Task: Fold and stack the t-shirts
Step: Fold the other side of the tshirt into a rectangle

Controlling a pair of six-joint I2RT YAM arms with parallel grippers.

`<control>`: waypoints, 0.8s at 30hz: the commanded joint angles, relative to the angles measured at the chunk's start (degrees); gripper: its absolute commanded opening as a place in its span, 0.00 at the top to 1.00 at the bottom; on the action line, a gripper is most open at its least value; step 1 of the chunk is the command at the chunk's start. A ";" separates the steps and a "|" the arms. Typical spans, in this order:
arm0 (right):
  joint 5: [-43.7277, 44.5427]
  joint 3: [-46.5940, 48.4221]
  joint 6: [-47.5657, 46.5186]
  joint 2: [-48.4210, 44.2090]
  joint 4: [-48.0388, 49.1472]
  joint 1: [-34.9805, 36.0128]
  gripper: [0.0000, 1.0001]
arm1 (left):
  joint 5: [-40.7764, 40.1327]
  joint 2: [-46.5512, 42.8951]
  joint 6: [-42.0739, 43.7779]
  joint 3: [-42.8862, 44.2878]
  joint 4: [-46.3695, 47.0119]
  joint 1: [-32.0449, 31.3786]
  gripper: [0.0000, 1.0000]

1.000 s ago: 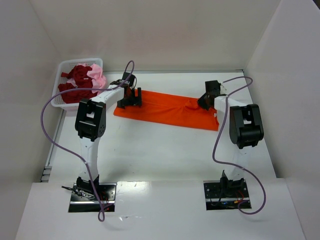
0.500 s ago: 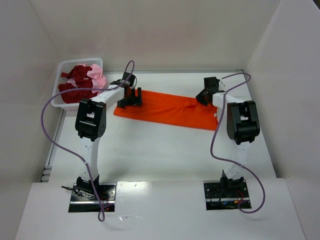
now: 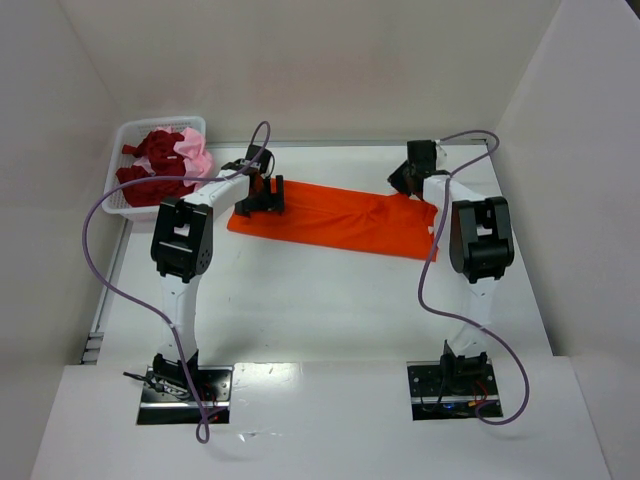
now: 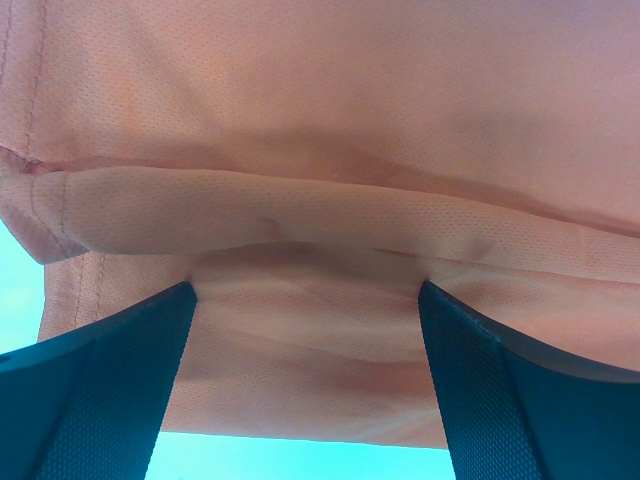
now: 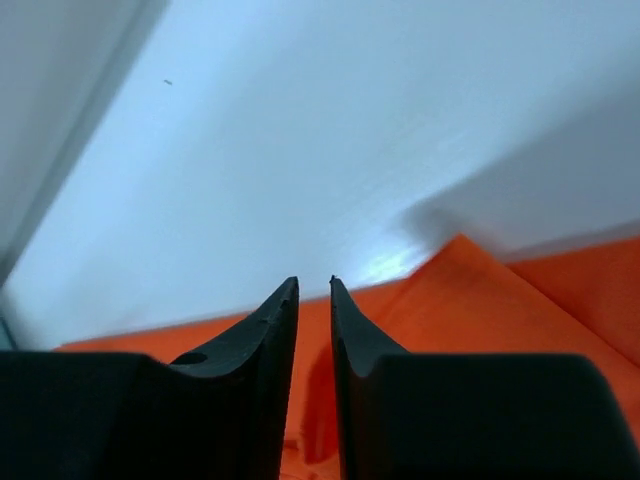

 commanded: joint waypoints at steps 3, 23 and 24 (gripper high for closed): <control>-0.67 5.74 -1.69 1.65 1.74 0.55 0.65 | 5.27 3.45 -0.55 -2.95 1.76 -0.86 0.00; 7.50 -23.15 -5.04 -28.22 -6.79 -1.11 0.09 | 3.16 -0.59 -0.03 -3.48 2.28 -0.86 0.00; 7.50 -23.95 -5.03 -28.93 -8.44 -1.73 0.08 | 3.16 -0.59 -0.03 -2.96 2.28 -0.86 0.00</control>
